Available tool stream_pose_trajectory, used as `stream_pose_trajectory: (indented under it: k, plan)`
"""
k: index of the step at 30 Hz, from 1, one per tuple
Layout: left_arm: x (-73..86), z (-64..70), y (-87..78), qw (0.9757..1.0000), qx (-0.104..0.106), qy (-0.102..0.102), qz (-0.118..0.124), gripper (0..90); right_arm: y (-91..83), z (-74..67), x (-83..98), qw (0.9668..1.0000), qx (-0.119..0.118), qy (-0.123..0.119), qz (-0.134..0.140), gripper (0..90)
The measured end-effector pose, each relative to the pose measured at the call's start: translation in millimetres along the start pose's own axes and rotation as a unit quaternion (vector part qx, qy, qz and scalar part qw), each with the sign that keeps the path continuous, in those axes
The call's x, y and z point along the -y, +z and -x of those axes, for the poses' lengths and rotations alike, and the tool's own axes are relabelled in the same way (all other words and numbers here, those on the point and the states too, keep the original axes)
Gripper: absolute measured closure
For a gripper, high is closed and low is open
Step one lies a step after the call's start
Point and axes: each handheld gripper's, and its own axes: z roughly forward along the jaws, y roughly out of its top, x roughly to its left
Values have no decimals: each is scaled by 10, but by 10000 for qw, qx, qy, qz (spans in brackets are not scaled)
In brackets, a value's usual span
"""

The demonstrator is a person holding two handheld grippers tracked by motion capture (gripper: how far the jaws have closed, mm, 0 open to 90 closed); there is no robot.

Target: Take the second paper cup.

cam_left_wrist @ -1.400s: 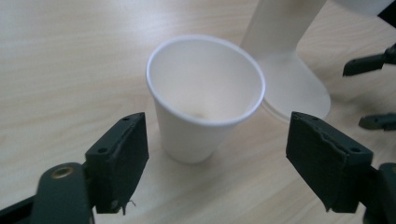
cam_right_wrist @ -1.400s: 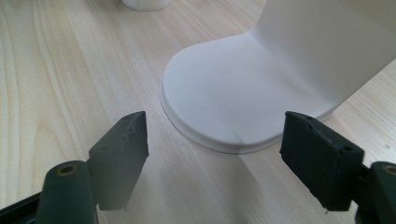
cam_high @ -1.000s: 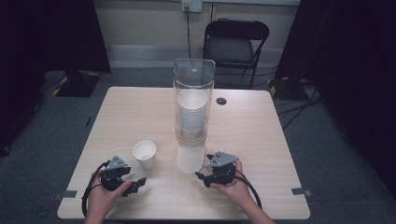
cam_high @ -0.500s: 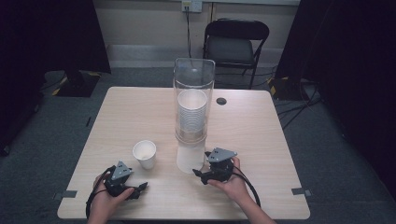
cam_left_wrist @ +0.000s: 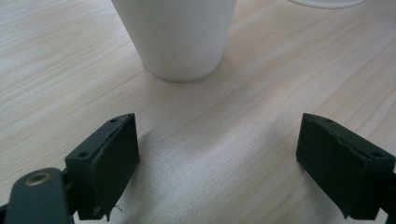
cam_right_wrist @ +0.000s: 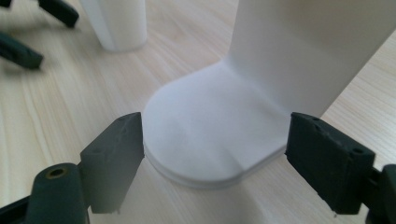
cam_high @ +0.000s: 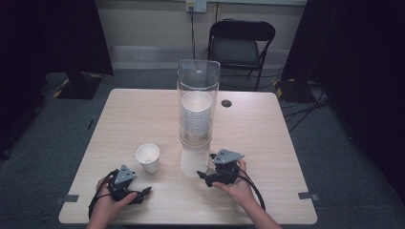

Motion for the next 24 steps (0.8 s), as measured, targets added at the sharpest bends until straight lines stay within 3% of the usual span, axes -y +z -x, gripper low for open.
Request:
stream_pose_trajectory:
  k: [2, 5, 16, 24]
  plan:
    - [1, 1, 2, 10000, 11, -16, 8, 127, -11, 17, -32, 9998, -2, 164, 98, 184]
    - [-1, -1, -1, 10000, 5, 6, -11, 125, -34, 51, -137, 9992, 130, 207, 319, 185]
    - [0, 0, 0, 10000, 1, 8, -3, 125, -8, 132, -441, 9953, 43, 493, 827, 195]
    - [-1, -1, -1, 10000, 3, 13, -14, 125, 22, 124, -543, 9944, 40, 418, 971, 242]
